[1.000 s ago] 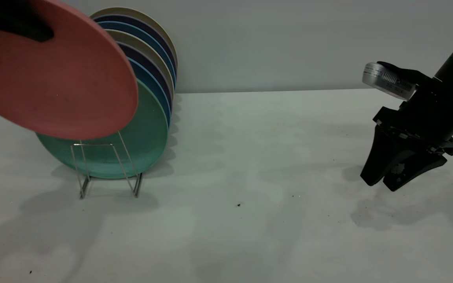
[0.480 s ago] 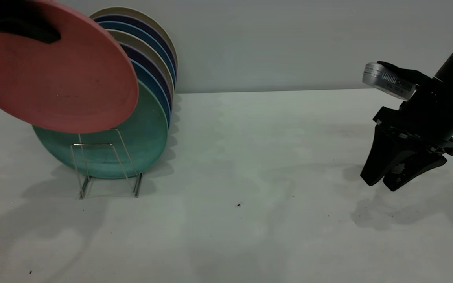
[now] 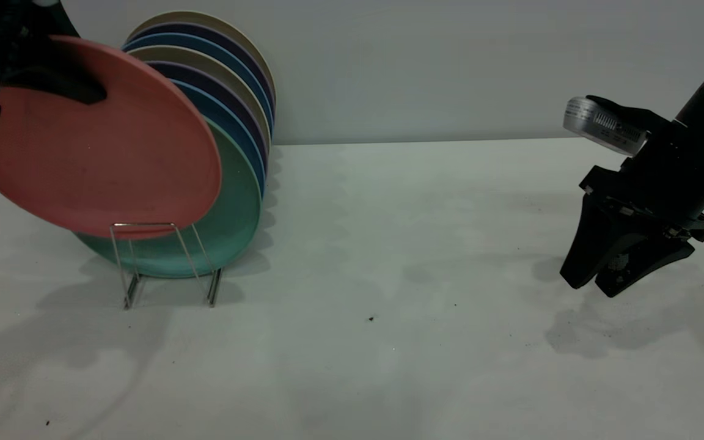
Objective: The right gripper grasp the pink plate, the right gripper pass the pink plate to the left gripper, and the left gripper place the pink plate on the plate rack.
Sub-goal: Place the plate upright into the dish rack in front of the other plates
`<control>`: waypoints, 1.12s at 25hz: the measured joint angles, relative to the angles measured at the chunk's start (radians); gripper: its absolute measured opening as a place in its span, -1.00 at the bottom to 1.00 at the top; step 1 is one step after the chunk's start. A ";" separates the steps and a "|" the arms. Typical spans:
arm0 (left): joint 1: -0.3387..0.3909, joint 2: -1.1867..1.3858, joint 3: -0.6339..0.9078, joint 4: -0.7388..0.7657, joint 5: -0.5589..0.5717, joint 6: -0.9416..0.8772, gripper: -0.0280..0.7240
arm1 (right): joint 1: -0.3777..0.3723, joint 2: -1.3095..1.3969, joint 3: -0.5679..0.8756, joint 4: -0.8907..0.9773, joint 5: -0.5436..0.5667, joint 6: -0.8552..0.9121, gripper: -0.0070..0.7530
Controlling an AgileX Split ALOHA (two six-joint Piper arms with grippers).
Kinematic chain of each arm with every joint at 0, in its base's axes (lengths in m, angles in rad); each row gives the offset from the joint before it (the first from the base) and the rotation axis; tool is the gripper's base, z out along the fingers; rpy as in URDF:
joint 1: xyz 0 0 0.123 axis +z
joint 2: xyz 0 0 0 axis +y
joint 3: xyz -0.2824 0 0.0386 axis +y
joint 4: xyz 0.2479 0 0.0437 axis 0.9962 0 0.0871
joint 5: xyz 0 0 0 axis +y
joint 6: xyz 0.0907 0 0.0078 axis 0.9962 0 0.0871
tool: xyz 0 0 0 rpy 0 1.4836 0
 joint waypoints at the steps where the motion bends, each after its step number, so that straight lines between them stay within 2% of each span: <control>1: 0.000 0.007 0.000 -0.001 0.000 0.000 -0.59 | 0.000 0.000 0.000 0.000 0.000 0.000 0.24; 18: 0.000 0.105 -0.006 -0.032 -0.015 -0.001 -0.55 | 0.000 0.000 0.000 0.000 0.000 0.000 0.24; 20: 0.000 0.105 -0.006 -0.034 -0.008 -0.001 -0.40 | 0.000 0.000 0.000 0.000 0.000 0.000 0.24; 25: 0.000 0.105 -0.007 -0.034 -0.002 -0.002 0.11 | 0.000 0.000 0.000 -0.002 0.000 0.000 0.24; 28: 0.000 0.104 -0.007 -0.034 -0.001 -0.002 0.29 | 0.000 0.000 0.000 -0.011 0.000 0.006 0.24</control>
